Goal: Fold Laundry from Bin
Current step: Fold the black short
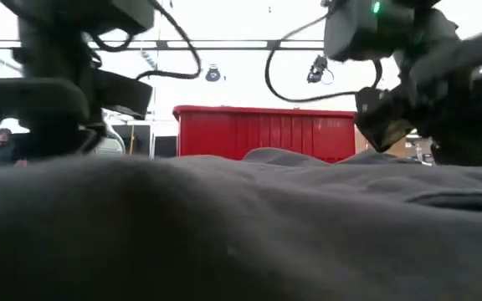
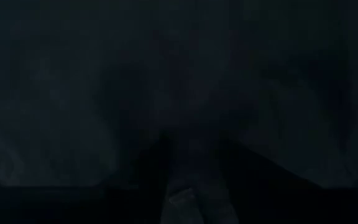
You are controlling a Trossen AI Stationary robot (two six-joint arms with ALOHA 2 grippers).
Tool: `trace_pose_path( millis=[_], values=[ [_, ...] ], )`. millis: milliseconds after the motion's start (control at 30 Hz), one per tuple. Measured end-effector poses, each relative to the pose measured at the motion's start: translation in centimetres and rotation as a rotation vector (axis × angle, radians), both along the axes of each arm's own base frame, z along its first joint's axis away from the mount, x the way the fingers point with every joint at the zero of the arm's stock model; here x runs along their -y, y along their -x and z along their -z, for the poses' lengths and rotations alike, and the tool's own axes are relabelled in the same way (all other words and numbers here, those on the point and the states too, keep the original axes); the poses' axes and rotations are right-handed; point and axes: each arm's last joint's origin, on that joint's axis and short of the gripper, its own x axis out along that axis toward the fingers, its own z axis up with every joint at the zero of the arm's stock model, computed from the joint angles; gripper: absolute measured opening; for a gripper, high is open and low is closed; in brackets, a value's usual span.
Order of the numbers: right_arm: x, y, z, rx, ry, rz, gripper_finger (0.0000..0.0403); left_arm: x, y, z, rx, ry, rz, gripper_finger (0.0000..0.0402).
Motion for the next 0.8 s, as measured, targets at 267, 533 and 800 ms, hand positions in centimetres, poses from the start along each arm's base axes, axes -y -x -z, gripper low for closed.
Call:
trace_pose_path(
  millis=[267, 533, 800],
  values=[
    [-1.8, -2.4, -2.5, 0.236, 0.001, -0.084, 0.0138, -6.2, -0.6, -1.7, -0.031, -0.005, 0.047, 0.0155],
    [-1.4, -3.5, -6.2, 0.529, 0.237, -0.239, 0.0138, -6.7, 1.6, -7.4, 0.165, 0.059, -0.007, 0.0155],
    [-4.0, 0.6, -7.2, 0.66, 0.29, -0.734, 0.0143, 5.5, 4.0, -10.9, 0.636, 0.16, 0.259, 0.0155]
  ],
)
